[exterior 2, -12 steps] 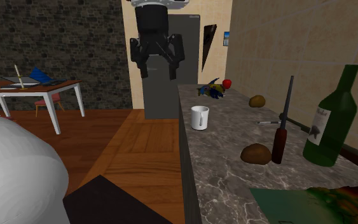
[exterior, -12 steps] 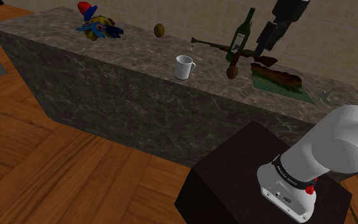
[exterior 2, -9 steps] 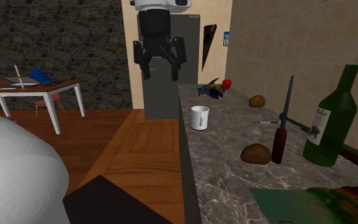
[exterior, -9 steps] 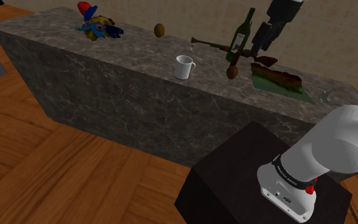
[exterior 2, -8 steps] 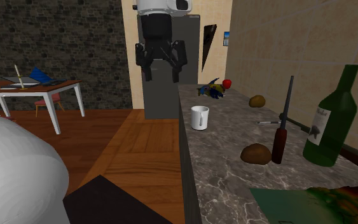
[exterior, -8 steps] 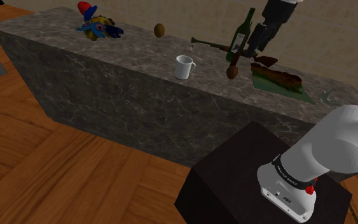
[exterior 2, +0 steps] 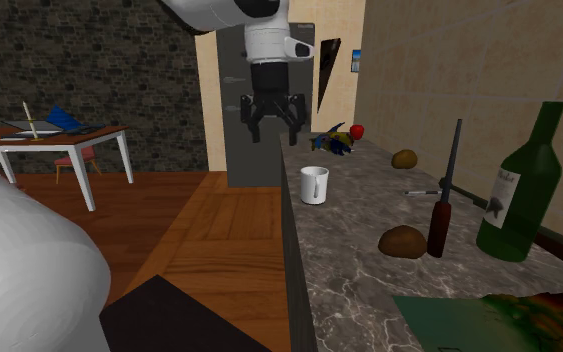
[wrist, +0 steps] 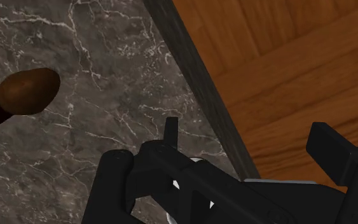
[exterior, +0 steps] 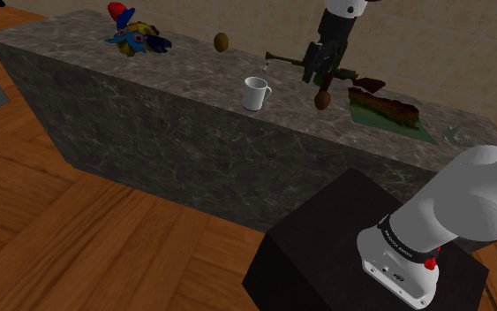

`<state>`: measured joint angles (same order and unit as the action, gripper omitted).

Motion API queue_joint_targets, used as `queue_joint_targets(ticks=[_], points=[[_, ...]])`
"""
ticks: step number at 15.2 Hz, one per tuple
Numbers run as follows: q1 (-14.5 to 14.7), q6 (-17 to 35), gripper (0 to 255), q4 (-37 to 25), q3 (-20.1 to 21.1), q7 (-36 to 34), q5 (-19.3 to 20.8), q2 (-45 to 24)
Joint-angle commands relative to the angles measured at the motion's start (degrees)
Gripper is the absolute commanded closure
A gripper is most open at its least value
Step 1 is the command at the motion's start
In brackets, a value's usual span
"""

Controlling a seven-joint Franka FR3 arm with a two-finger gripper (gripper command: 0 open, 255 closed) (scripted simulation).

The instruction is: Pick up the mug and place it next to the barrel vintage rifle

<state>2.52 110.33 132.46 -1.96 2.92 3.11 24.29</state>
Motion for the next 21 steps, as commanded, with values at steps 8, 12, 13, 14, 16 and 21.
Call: queue_joint_targets(ticks=[8,12,13,14,16,21], points=[[0.83,6.9,0,-13.29,1.29,-2.49,0.23,-21.24],[1.21,7.97,0,-20.96,1.65,-3.47,0.58,-30.47],[1.31,8.06,0,-23.09,1.72,-3.7,0.67,-32.79],[1.42,8.06,0,-25.3,1.78,-3.92,0.77,-35.13],[1.64,7.84,0,-30.01,1.86,-4.32,0.95,-39.87],[1.8,9.31,0,-33.78,1.86,-4.7,1.18,-45.35]])
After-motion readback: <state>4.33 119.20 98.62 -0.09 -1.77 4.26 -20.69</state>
